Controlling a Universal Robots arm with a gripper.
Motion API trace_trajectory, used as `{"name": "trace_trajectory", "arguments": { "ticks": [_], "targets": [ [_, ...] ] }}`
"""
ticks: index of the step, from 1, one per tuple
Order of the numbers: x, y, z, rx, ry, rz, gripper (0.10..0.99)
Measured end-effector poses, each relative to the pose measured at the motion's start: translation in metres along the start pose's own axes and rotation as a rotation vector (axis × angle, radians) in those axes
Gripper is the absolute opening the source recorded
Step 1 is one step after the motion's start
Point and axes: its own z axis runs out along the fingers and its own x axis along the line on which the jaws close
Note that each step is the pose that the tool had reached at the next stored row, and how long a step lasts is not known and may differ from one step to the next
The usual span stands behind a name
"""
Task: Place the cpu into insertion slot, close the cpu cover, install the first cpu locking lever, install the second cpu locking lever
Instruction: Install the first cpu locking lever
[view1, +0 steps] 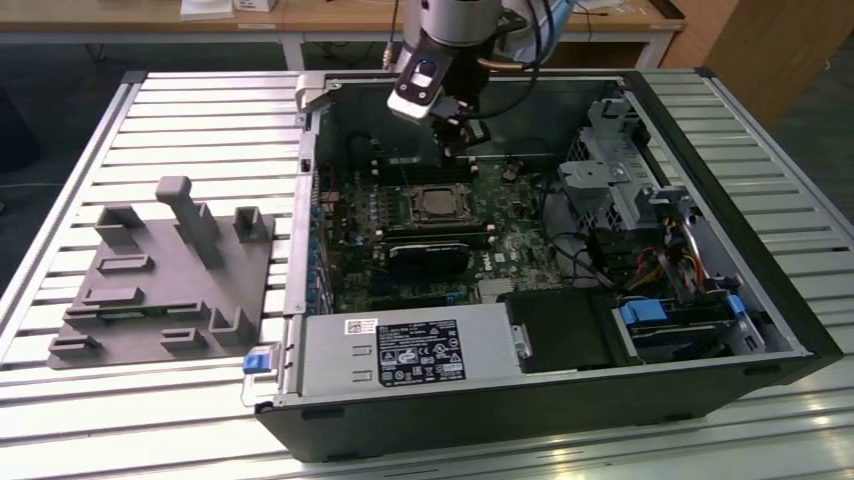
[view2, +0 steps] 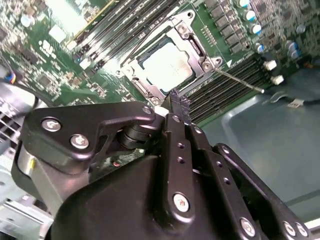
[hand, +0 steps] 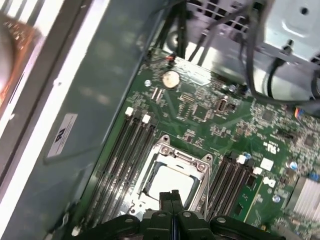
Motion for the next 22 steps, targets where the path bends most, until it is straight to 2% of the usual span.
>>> {"name": "trace_trajectory", "arguments": {
  "ticks": [22],
  "targets": [
    [0.0,-0.0001,0.0009,0.008,0.0142,-0.4,0.106]
  ]
}}
